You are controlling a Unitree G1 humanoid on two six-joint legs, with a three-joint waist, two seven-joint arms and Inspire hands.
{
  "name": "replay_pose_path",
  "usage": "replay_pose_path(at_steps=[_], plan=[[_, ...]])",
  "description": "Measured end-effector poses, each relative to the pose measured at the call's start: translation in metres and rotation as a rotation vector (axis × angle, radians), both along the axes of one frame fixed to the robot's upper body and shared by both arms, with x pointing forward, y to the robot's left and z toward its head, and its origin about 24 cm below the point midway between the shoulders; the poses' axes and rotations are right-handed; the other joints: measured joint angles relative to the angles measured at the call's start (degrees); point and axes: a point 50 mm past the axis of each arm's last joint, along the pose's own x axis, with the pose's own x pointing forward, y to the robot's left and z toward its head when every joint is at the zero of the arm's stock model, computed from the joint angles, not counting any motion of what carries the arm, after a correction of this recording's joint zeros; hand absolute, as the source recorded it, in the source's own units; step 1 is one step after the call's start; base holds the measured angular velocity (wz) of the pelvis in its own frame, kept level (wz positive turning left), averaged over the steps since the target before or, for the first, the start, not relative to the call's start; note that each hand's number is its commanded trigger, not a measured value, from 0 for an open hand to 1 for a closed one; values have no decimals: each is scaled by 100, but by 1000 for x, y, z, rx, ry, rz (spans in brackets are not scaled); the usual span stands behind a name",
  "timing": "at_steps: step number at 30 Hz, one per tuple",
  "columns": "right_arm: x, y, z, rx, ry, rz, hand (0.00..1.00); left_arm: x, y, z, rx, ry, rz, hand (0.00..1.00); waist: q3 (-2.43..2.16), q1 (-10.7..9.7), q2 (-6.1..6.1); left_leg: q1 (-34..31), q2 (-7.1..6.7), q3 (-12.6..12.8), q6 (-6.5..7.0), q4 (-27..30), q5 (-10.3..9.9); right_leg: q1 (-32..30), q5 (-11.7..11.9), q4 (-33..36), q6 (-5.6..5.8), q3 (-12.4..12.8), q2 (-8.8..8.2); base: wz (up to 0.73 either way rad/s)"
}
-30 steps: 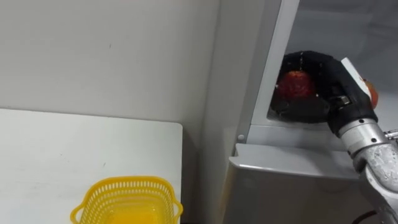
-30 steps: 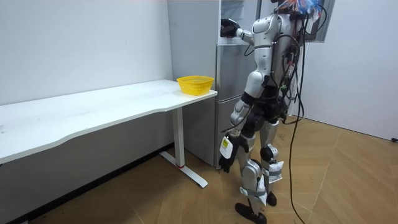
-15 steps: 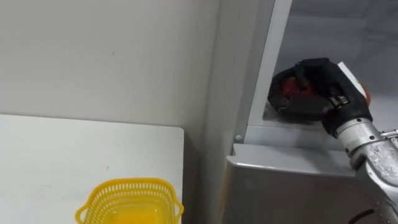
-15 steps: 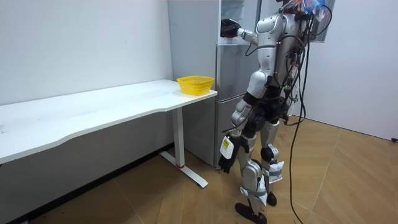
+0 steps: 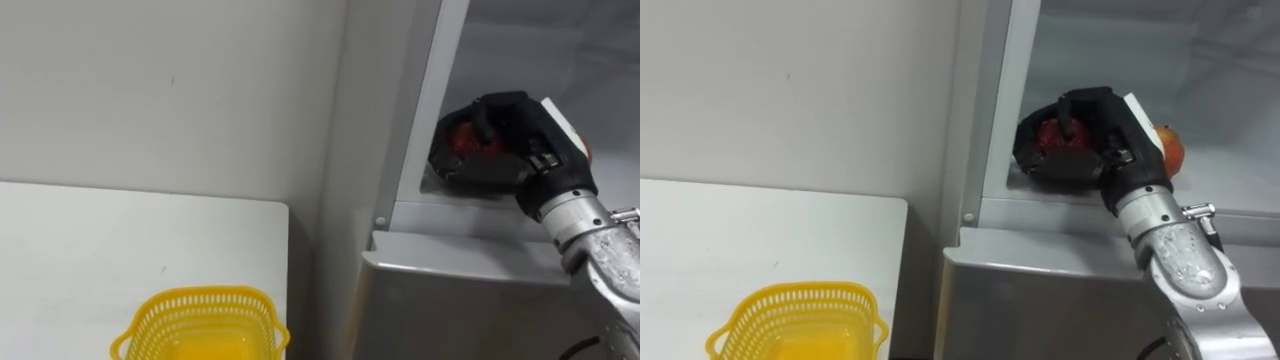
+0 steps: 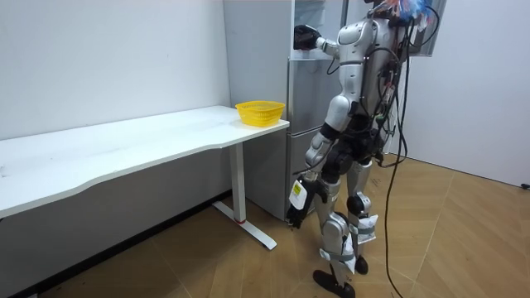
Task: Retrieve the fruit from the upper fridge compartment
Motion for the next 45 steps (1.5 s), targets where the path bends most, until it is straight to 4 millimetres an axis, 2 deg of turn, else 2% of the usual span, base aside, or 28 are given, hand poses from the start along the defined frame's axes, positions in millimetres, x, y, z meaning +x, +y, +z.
replay_pose_path(at_steps=[5, 8, 15, 18, 24, 31, 35, 41, 45], plan=[[-4, 5, 7, -12, -35, -9, 100, -1, -1, 0, 4, -8, 12, 0, -12, -52, 23, -44, 6, 6, 0, 6, 0, -51, 0, 2, 0, -6, 8, 0], [-8, 8, 11, -17, -68, -35, 100, 1, -2, 0, 5, -15, 1, 0, -13, -69, 77, -97, 1, 3, -1, 66, 1, -73, 0, -4, 0, -6, -1, 1], [-33, 21, 19, -88, -201, -108, 100, 0, -4, -2, -4, -42, -9, 0, 6, -64, 252, -142, -4, 33, 0, 59, 3, -183, 0, 2, 0, 18, -9, -3], [-41, 28, 21, -100, -247, -135, 100, -4, -5, -3, -7, -36, -11, 0, 1, -86, 280, -141, 2, 22, -1, 59, 4, -186, 0, -4, 0, 4, 0, 0], [-64, 39, 37, -139, -391, -184, 100, -6, -6, -3, -19, -52, -19, 0, -4, -74, 278, -194, -10, 4, -1, 66, 4, -233, 0, 2, 0, 2, -12, 0], [-90, 66, 55, -159, -601, -108, 100, -5, -14, -6, -53, -49, -85, 0, -8, -54, 283, -118, -6, 23, 0, 60, 5, -147, 0, -1, 0, 4, -4, 0], [-98, 69, 60, -139, -676, -103, 100, -6, -14, -7, -59, -49, -87, 0, 0, -20, 278, -96, -5, 1, 1, 34, 5, -102, 0, -1, 0, -1, -6, 0], [-108, 84, 65, -246, -795, -130, 100, 2, -17, -7, -75, -63, -106, 0, -9, 16, 259, -97, 0, -20, 2, -31, 4, -111, 0, 8, 0, -1, 39, 0], [-114, 95, 65, -293, -835, -91, 100, 14, -18, -6, -102, -81, -121, 0, 3, 208, 238, -103, -3, -16, 2, 4, 5, -130, 0, 3, 0, 14, 42, 0]])
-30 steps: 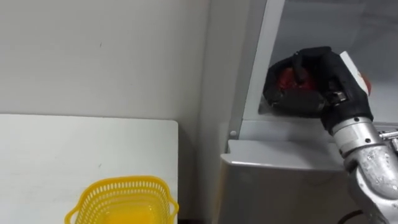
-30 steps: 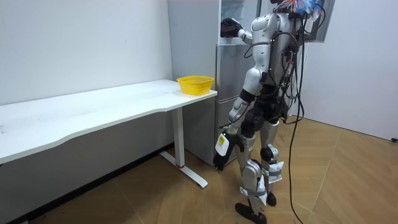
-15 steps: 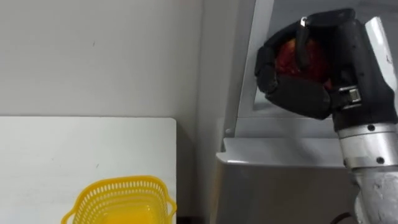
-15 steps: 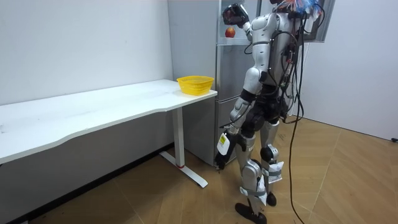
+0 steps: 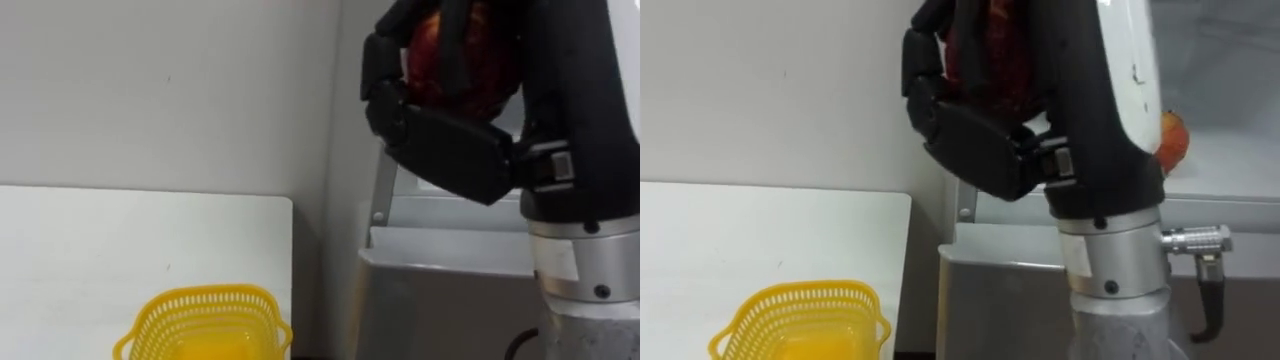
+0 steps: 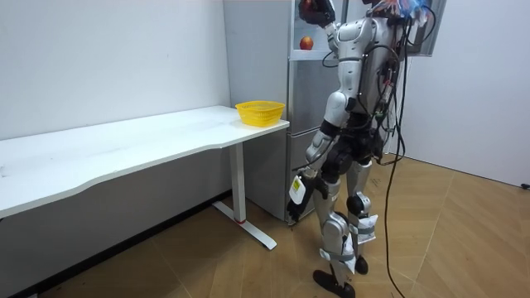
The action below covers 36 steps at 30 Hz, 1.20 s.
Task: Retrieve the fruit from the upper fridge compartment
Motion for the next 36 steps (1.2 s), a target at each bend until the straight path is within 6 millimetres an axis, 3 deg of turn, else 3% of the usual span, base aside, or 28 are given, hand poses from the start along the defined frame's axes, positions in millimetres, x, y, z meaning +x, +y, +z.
replay_pose_path(at_steps=[8, 14, 17, 19, 24, 31, 36], plan=[[-6, 21, -3, -109, -8, 78, 100, 5, 2, 1, -10, -12, -15, 0, 38, 185, -73, -96, -4, -32, 1, 2, 1, -70, -2, -8, 3, -21, -12, 2], [1, 29, -13, -175, 26, 63, 100, 6, 7, 3, 0, -10, -21, 0, 56, 379, -248, -137, -1, -113, -1, 4, 5, -80, -5, -7, 8, -162, -46, 7], [10, 39, -19, -224, 59, 70, 100, 1, 8, 2, -3, 10, -17, 0, 42, 453, -324, -177, -11, -146, 1, 40, 5, -88, -5, -6, 8, -184, -60, 6], [15, 44, -23, -257, 77, 71, 100, 1, 8, 2, -4, 15, -16, 0, 68, 533, -376, -193, -21, -228, 4, 62, 7, -73, -5, -7, 8, -285, -76, 17], [20, 51, -32, -307, 107, 63, 100, -1, 9, 1, -2, 21, -15, 0, 87, 612, -407, -281, -31, -423, 18, 101, 17, -31, -7, -4, 11, -484, -94, 22], [38, 55, -57, -402, 222, 25, 100, 2, 8, 2, -13, 27, -36, 0, 95, 737, -426, -379, -53, -491, 23, 92, 22, -56, -18, -3, 29, -651, -122, 7], [43, 54, -63, -416, 249, -2, 100, 10, 8, 3, -13, 16, -61, 0, 92, 820, -431, -390, -106, -571, 42, 106, 36, -61, -21, -4, 34, -645, -140, 7]])
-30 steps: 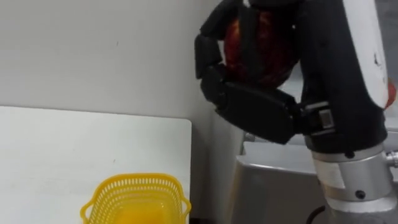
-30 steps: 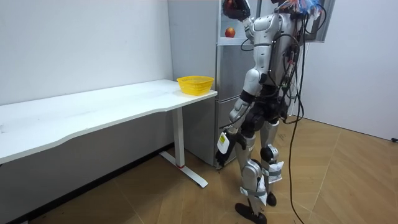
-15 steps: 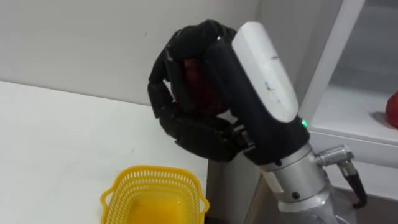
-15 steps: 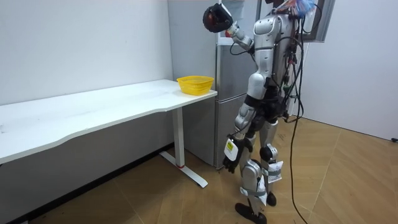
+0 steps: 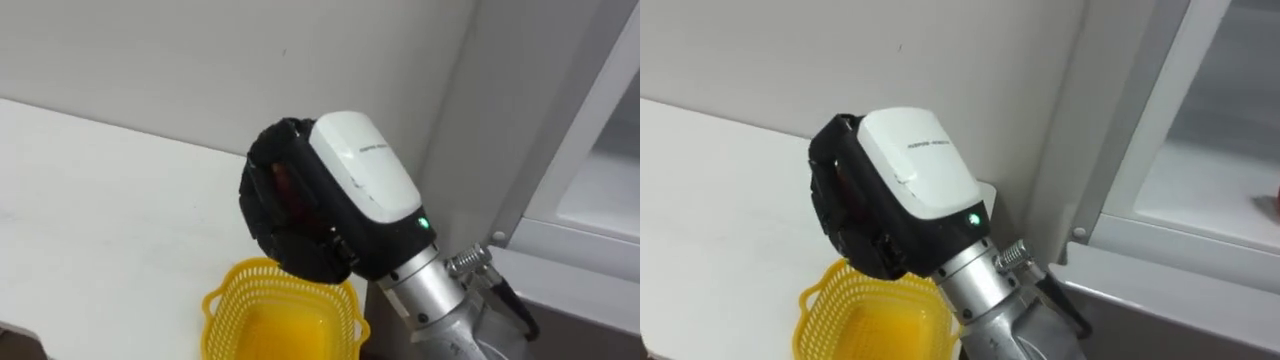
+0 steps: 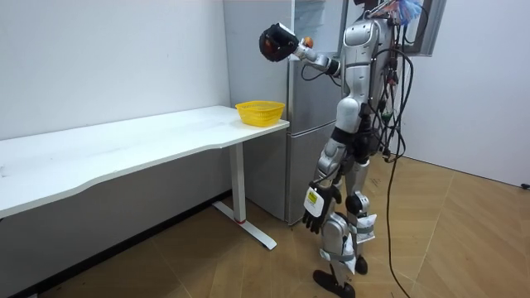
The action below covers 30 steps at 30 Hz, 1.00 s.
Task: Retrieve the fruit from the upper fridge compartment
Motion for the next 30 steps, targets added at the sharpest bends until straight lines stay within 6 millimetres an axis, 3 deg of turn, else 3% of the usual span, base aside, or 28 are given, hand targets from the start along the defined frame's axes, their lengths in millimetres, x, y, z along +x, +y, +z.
replay_pose_path(at_steps=[5, 13, 22, 30], plan=[[9, 0, -14, -60, 38, -50, 100, 9, -1, 1, 0, -19, -5, 0, 0, 176, -13, -4, -10, -12, 7, -3, 4, -28, -14, 4, 22, 0, -34, 0], [23, 7, -50, -141, 189, -74, 100, 7, 1, 1, 10, -16, -2, 0, 66, 240, -104, -16, -10, -29, 19, -27, 11, -53, -15, 3, 24, 13, -35, 1], [27, 5, -57, -204, 180, -129, 100, 11, 3, 3, 14, -31, -7, 0, 74, 240, -136, -104, -10, -8, 19, -2, 11, -97, -17, -1, 27, 8, -36, 0], [37, -2, -77, -258, 263, -176, 100, 18, 3, 5, 22, -49, -31, 0, 70, 374, -107, -137, -12, -12, 19, 70, 11, -97, -17, -3, 27, -22, -44, 1]])
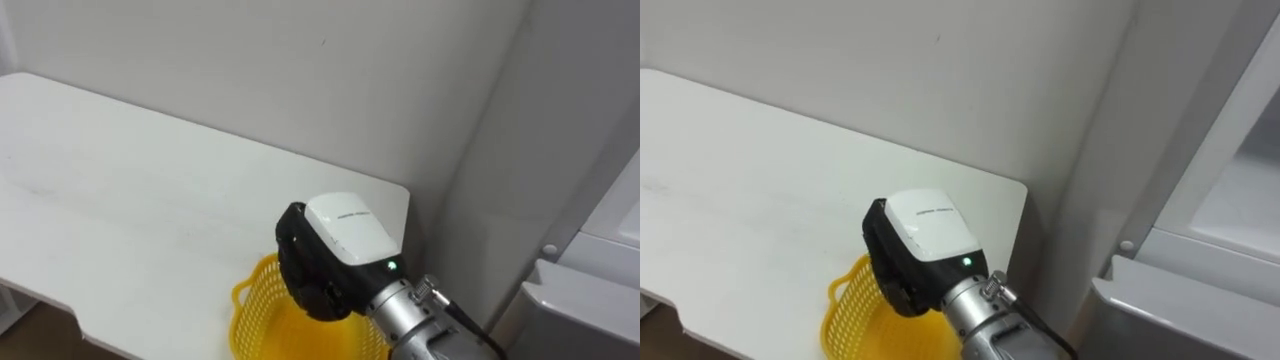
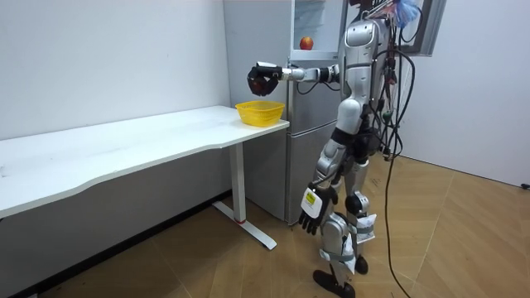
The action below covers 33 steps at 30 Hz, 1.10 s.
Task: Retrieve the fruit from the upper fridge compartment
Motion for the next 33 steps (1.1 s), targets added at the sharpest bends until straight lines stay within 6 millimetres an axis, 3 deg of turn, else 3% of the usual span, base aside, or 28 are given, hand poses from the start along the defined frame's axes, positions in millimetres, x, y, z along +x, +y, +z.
replay_pose_path(at_steps=[2, 3, 4, 5, 16, 33], plan=[[0, 0, -3, -10, 12, -1, 100, 0, 0, 0, -1, 1, -1, 0, -6, -5, 27, -16, 1, 2, 0, 10, 0, 0, 0, 1, 0, -6, -1, 0], [0, 0, -3, -11, 13, 1, 75, 0, 0, 0, -1, 1, -1, 0, -8, -6, 36, -16, 1, 2, 0, 11, 0, 0, 0, 1, 0, -7, -1, 0], [0, 1, -4, -15, 17, 5, 24, 0, 0, 0, -1, -1, -1, 0, -13, -6, 55, -15, 2, 3, 0, 11, 0, 1, 0, 4, 0, -7, -1, 0], [0, 1, -4, -16, 18, 7, 2, 1, 0, 0, -1, -2, -1, 0, -13, -5, 64, -14, 2, 4, 0, 10, 0, 3, 0, 6, 0, -8, 0, 0], [-3, 6, -8, -31, 28, 25, 0, 0, -1, 0, 3, -8, -1, 0, -9, 1, 145, -7, 1, 2, 1, 12, 0, 14, 0, 7, 0, -2, 3, 0], [-2, 6, -16, -52, 54, 17, 0, -1, 0, 0, 24, -8, 6, 0, -18, -2, 141, -2, -4, 4, 1, 20, 0, 15, 0, 9, 0, 12, -3, 0]])
